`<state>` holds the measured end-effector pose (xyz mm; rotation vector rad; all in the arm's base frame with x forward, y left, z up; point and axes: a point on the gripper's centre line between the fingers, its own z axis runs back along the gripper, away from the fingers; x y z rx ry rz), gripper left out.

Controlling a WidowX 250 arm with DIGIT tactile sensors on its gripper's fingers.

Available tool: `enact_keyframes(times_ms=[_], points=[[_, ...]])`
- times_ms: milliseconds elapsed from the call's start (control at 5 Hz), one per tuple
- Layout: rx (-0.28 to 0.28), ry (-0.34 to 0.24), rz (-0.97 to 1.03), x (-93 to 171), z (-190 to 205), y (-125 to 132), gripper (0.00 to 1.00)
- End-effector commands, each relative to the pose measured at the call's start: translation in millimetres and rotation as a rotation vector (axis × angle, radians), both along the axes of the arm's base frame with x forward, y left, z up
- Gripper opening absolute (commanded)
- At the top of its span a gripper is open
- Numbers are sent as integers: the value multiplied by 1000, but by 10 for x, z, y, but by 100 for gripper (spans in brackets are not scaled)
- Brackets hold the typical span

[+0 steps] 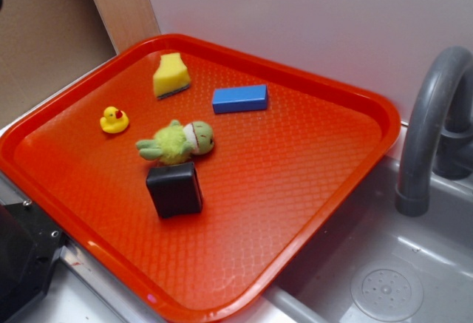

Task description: Grab the green sponge.

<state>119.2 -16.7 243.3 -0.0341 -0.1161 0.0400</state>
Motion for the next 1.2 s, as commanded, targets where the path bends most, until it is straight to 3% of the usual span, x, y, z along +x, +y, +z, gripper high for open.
enact_keyframes(times_ms=[0, 400, 600, 800, 1000], points=[[0, 0, 0, 0, 0, 0, 100], [-45, -31, 144, 549, -18, -42, 100], [-40, -78, 266, 914, -32, 2, 100], [-44, -130, 459, 1130, -35, 237, 100], [-4, -163, 704, 1246, -139, 563, 100]])
